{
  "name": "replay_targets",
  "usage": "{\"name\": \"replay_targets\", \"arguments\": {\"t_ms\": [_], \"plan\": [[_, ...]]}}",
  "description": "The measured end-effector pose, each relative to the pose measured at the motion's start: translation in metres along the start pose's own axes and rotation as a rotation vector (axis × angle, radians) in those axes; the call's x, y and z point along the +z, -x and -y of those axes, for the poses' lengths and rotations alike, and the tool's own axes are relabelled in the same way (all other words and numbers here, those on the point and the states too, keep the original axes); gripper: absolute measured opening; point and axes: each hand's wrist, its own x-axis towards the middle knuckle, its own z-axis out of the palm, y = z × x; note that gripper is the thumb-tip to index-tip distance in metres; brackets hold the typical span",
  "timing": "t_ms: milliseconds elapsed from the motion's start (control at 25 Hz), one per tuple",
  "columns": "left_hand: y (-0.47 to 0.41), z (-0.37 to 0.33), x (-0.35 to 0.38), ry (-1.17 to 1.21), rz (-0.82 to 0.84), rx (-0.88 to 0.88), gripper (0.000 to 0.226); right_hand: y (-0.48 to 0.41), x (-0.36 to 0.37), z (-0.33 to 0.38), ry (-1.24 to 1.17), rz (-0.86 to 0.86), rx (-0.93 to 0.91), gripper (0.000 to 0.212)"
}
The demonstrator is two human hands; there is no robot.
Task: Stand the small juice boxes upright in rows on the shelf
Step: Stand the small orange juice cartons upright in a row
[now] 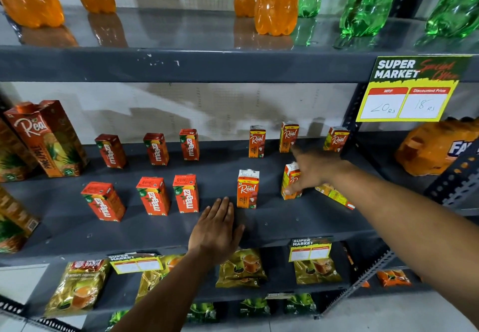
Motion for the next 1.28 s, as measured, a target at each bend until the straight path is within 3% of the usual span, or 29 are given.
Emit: {"name": "replay_targets", "arguments": {"t_ms": [40, 120, 280, 360, 440, 560, 680, 760, 880, 1120, 1280], "plan": [[0.000, 0.000, 0.000, 0.001, -0.008, 0.003, 0.074, 0.000, -0.003, -0.013, -0.080, 0.030, 0.004, 0.130], [0.001, 0.001, 0.000, -0.001, -0.023, 0.008, 0.073, 0.003, -0.004, -0.049, -0.135, 0.065, 0.081, 0.126], [0.001, 0.001, 0.001, 0.004, -0.034, 0.002, 0.073, 0.022, 0.040, -0.104, -0.118, 0.178, 0.273, 0.079], [0.000, 0.000, 0.001, 0.009, -0.035, -0.002, 0.073, 0.032, 0.069, -0.112, -0.298, 0.117, 0.273, 0.049], [-0.001, 0.000, 0.002, 0.001, -0.034, -0.001, 0.073, 0.039, 0.081, -0.114, -0.392, 0.043, 0.280, 0.039], [0.000, 0.001, 0.003, 0.001, -0.044, -0.003, 0.075, 0.040, 0.067, -0.115, -0.250, -0.138, 0.197, 0.031], [-0.001, 0.002, 0.004, -0.008, -0.046, 0.004, 0.077, 0.037, 0.036, -0.112, 0.206, -0.319, 0.004, 0.045], [-0.002, 0.001, 0.005, -0.004, -0.052, 0.009, 0.079, 0.033, 0.020, -0.108, 0.494, -0.302, -0.139, 0.052], [-0.001, 0.001, 0.005, -0.003, -0.054, 0.011, 0.076, 0.031, 0.014, -0.104, 0.687, -0.246, -0.302, 0.047], [-0.001, 0.002, 0.006, -0.007, -0.051, 0.009, 0.073, 0.031, 0.013, -0.103, 0.771, -0.201, -0.422, 0.051], [-0.001, 0.004, 0.007, 0.010, -0.068, 0.022, 0.074, 0.034, 0.003, -0.106, 0.461, -0.100, -0.169, 0.061]]}}
